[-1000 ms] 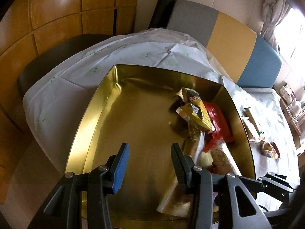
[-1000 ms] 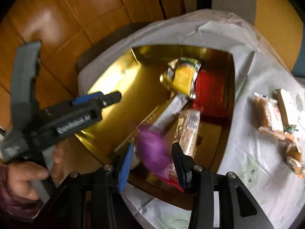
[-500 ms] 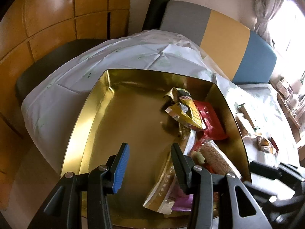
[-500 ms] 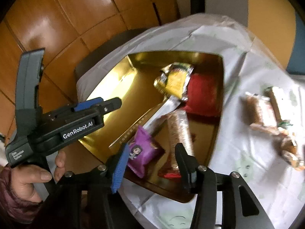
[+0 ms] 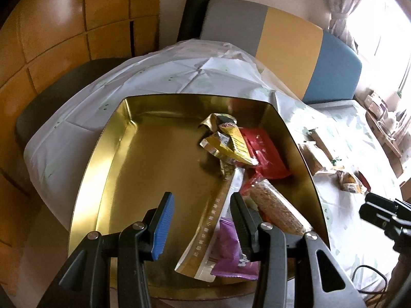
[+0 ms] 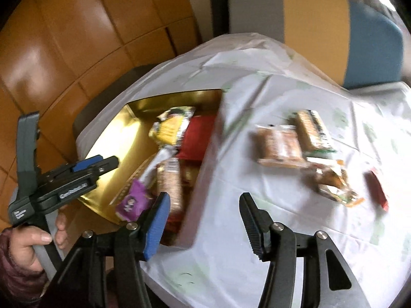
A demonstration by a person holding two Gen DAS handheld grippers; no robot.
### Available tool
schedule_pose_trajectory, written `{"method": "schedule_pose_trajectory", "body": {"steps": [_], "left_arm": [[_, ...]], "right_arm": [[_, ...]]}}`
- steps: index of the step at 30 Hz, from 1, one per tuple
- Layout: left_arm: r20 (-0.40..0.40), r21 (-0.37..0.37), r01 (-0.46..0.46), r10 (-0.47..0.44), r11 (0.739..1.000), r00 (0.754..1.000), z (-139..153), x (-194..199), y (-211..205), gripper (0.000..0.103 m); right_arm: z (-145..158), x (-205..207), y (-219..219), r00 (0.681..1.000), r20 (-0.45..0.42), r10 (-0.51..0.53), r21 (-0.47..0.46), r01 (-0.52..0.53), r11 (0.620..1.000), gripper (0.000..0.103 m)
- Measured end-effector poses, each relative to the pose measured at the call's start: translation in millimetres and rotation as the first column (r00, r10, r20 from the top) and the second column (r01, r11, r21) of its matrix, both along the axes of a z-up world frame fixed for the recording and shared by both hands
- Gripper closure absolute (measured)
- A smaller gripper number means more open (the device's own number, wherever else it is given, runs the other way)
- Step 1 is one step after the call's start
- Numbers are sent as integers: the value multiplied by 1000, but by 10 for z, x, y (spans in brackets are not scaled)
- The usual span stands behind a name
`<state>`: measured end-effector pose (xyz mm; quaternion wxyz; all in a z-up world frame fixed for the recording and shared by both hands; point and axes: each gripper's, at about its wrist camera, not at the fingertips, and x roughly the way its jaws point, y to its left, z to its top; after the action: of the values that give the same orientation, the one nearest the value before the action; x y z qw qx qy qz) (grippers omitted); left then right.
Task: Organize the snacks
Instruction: 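Move the left gripper to the pile and grasp the clear cracker bag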
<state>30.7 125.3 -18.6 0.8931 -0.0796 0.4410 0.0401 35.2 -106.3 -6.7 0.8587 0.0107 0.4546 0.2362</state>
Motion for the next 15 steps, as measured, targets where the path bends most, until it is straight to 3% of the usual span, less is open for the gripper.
{"method": "schedule_pose_trajectory", "body": {"steps": [15], "left_arm": [[7,34,105,-105,994,994,66,12,-335,57]], "right_arm": [[-75,34,-982,982,18,-190,-96,191,977,30]]}}
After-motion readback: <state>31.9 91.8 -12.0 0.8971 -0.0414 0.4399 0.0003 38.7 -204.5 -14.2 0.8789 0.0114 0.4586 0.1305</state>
